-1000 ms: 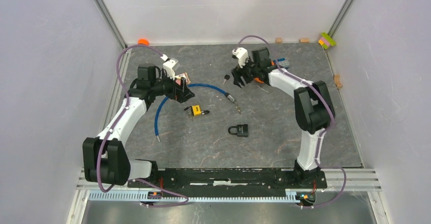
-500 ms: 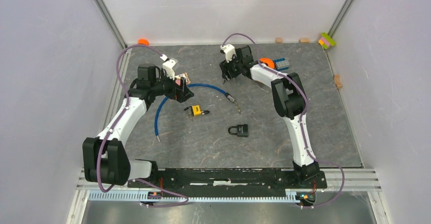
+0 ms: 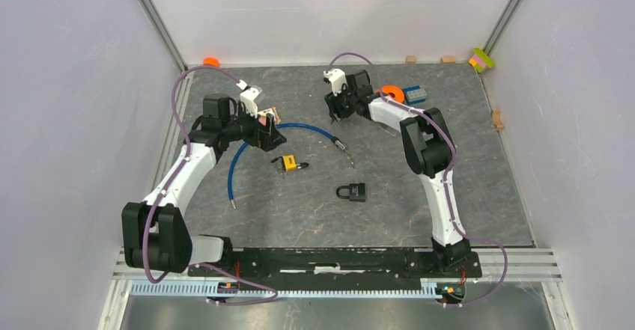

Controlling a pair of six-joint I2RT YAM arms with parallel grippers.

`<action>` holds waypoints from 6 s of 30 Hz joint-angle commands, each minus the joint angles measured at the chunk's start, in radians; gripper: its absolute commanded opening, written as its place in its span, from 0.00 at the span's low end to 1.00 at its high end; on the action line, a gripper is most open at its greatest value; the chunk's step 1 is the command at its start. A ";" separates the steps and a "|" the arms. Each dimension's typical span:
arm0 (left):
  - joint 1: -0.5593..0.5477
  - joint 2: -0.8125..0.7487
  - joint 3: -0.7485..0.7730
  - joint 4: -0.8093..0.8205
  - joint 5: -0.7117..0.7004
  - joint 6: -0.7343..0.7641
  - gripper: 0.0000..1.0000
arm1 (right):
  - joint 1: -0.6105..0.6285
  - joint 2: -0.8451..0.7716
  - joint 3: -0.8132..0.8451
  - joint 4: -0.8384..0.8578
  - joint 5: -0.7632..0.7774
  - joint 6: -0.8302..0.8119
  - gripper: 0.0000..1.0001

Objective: Unlock with the key

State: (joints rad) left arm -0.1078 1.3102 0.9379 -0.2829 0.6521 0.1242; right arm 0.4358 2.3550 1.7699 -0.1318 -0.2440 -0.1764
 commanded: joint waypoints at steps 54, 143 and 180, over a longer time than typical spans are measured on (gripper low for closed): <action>0.003 -0.091 -0.004 0.007 0.090 -0.038 1.00 | 0.056 -0.082 -0.172 -0.018 0.026 -0.002 0.51; -0.466 0.669 0.150 0.747 0.392 -0.916 0.57 | 0.057 -1.068 -1.138 0.293 -0.347 -0.293 0.20; -0.462 0.729 0.151 0.859 0.427 -1.023 0.28 | 0.057 -1.044 -1.134 0.291 -0.339 -0.276 0.20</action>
State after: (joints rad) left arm -0.5663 2.0312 1.0519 0.5182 1.0500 -0.8455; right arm 0.4892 1.2980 0.6128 0.1200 -0.5797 -0.4656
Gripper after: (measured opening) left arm 0.293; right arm 0.319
